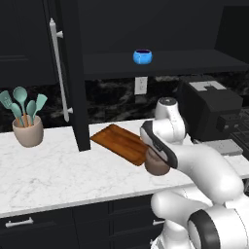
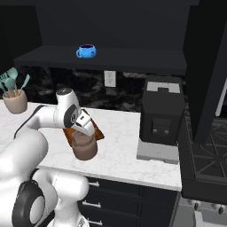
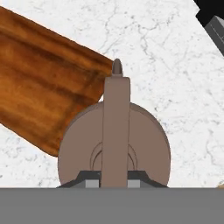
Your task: Pick the kettle from the counter and place it on the tray. Then pick the mug from the cabinet and place it on the tray. Then close the cabinet doors.
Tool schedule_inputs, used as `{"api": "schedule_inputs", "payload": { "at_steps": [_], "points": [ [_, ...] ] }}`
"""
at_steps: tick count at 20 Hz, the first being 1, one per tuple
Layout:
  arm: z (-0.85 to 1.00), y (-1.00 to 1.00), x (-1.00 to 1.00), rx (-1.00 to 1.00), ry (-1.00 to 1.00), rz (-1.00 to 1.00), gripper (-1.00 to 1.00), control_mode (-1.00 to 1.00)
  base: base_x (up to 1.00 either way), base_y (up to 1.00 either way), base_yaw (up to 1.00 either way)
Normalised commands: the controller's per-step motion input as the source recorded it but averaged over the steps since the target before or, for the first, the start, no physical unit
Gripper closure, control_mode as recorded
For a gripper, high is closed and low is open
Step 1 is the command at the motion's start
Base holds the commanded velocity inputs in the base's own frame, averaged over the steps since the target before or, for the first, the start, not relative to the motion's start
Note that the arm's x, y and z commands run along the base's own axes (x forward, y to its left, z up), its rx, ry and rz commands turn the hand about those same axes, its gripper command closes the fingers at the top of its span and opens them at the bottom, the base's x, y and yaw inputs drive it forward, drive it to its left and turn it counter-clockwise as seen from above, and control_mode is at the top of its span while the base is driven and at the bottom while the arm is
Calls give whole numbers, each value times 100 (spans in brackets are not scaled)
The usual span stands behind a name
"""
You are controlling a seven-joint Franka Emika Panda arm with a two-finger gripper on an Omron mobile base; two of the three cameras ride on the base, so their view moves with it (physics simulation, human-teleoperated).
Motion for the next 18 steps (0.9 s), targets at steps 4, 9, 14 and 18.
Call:
{"api": "schedule_inputs", "payload": {
  "at_steps": [4,9,14,18],
  "points": [
    [36,-12,-32,2,0,0,100,-100,0,0,0],
    [44,6,-37,2,-14,0,100,-100,0,0,0],
    [33,27,-7,1,-18,-3,100,-100,0,0,0],
    [14,45,17,0,-21,-3,100,-100,0,0,0]
  ]
}}
